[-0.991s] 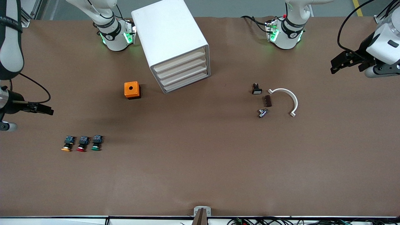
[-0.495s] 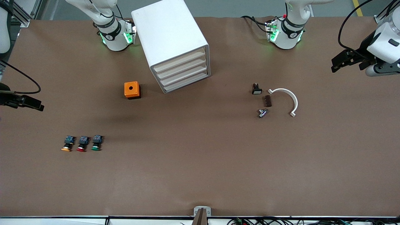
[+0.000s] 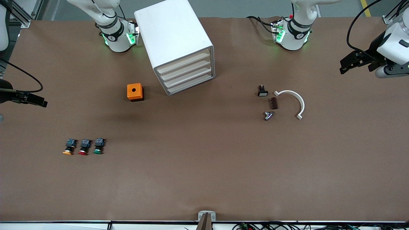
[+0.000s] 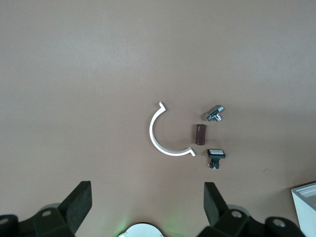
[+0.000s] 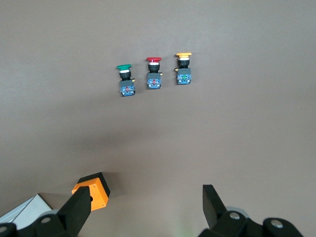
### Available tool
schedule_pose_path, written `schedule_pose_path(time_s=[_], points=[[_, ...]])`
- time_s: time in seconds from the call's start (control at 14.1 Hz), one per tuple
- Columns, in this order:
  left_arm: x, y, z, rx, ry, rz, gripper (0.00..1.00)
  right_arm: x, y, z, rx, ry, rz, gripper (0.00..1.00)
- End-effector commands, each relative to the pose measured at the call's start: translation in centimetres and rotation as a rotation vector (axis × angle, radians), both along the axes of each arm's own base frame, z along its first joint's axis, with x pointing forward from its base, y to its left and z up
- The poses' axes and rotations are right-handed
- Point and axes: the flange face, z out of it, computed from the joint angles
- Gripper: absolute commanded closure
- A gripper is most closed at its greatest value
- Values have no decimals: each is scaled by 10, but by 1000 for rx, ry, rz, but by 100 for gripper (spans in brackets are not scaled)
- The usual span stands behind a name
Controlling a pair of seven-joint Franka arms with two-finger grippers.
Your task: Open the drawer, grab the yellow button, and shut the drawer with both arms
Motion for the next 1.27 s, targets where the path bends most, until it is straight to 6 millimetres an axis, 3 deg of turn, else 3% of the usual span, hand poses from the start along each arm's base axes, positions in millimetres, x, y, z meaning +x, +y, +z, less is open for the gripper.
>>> schedule_pose_path(time_s=[0.0,0.21,0.57,0.99,1.2], points=[[-4,10,6,19,-17,-4,0,-30,9,45,17,-50,-15,0],[-2,11,5,18,-25,-3,0,-65,14,77,26,-71,-7,0],[-1,12,6,18,-34,-2,0,-79,16,93,21,-81,18,0],[7,9,7,15,-37,-10,0,-78,18,88,17,-73,25,0],[5,-3,7,17,-37,-29,0,-79,17,83,19,-71,48,0]])
